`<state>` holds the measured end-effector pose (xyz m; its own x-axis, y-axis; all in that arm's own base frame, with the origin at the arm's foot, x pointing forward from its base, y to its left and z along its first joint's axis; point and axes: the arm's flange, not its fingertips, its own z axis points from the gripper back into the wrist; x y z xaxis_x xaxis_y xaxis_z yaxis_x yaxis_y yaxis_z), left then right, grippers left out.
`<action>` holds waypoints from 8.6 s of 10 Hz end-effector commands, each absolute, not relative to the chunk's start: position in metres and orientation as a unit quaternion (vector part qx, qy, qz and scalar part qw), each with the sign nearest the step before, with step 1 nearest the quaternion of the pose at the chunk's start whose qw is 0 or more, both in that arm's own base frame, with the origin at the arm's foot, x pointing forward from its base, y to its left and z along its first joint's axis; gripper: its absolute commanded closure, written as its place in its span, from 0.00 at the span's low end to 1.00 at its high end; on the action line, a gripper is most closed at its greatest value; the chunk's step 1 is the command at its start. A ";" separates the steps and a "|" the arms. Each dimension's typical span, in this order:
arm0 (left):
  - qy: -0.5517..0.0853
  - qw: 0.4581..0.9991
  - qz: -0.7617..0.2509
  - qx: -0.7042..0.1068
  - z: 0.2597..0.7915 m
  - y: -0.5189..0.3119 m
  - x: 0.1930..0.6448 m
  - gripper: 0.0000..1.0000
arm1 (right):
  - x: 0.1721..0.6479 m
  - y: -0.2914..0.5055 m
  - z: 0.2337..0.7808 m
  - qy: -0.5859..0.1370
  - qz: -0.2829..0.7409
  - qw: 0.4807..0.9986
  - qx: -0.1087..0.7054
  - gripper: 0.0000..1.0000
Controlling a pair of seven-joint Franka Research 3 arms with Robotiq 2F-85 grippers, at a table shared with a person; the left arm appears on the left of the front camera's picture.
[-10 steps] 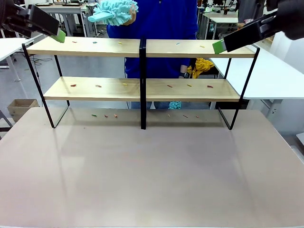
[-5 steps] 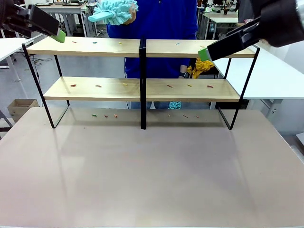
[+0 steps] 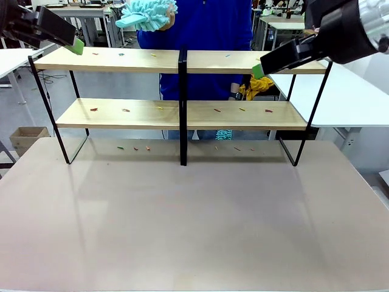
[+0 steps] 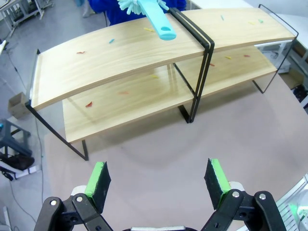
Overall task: Clean the shelves.
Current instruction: Pick up the Duster when the human hands it over, then clean a randomly selected level of the Shelf with the Duster.
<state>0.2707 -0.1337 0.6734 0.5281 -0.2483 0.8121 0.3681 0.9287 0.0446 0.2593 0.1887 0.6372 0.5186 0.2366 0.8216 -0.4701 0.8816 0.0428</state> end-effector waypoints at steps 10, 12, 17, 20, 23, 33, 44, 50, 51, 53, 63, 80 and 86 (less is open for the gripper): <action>-0.454 0.871 -0.176 -0.067 0.674 -0.133 0.271 0.00 | 0.248 0.208 0.644 -0.429 0.096 0.882 0.167 0.00; -0.454 0.871 -0.176 -0.067 0.674 -0.133 0.271 0.00 | 0.246 0.207 0.647 -0.441 0.102 0.877 0.162 0.00; -0.454 0.871 -0.176 -0.067 0.674 -0.133 0.271 0.00 | 0.245 0.204 0.647 -0.432 0.104 0.881 0.160 0.00; -0.454 0.871 -0.176 -0.067 0.674 -0.133 0.271 0.00 | 0.245 0.204 0.647 -0.432 0.104 0.881 0.160 0.00; -0.454 0.871 -0.176 -0.067 0.674 -0.133 0.271 0.00 | 0.245 0.204 0.647 -0.432 0.104 0.881 0.160 0.00; -0.140 0.789 -0.223 -0.556 0.697 -0.046 0.384 0.00 | 0.245 0.204 0.647 -0.432 0.104 0.881 0.160 0.00; -0.168 0.786 -0.057 -0.592 0.669 -0.068 0.551 0.00 | 0.245 0.204 0.647 -0.432 0.104 0.881 0.160 0.00; -0.134 0.798 -0.047 -0.586 0.640 -0.098 0.577 0.00 | 0.245 0.204 0.647 -0.432 0.104 0.881 0.160 0.00; -0.135 0.795 -0.051 -0.589 0.641 -0.097 0.575 0.00 | 0.245 0.204 0.647 -0.432 0.104 0.881 0.160 0.00; -0.136 0.796 -0.061 -0.586 0.641 -0.096 0.573 0.58 | 0.245 0.204 0.647 -0.432 0.104 0.881 0.160 0.00; -0.133 0.797 -0.074 -0.584 0.639 -0.097 0.568 1.00 | 0.245 0.204 0.647 -0.432 0.104 0.881 0.160 0.00; -0.322 0.840 0.051 -0.433 0.643 0.292 0.224 1.00 | 0.245 0.204 0.647 -0.432 0.104 0.881 0.160 0.00; -0.322 0.840 0.051 -0.433 0.643 0.292 0.224 1.00 | 0.245 0.204 0.647 -0.432 0.104 0.881 0.160 0.00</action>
<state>0.2274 0.2901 0.6421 0.7873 0.3822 0.4838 0.1791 0.6091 -0.7727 0.2440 0.2042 0.6474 0.6038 0.0487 0.7957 -0.3212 0.9284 0.1869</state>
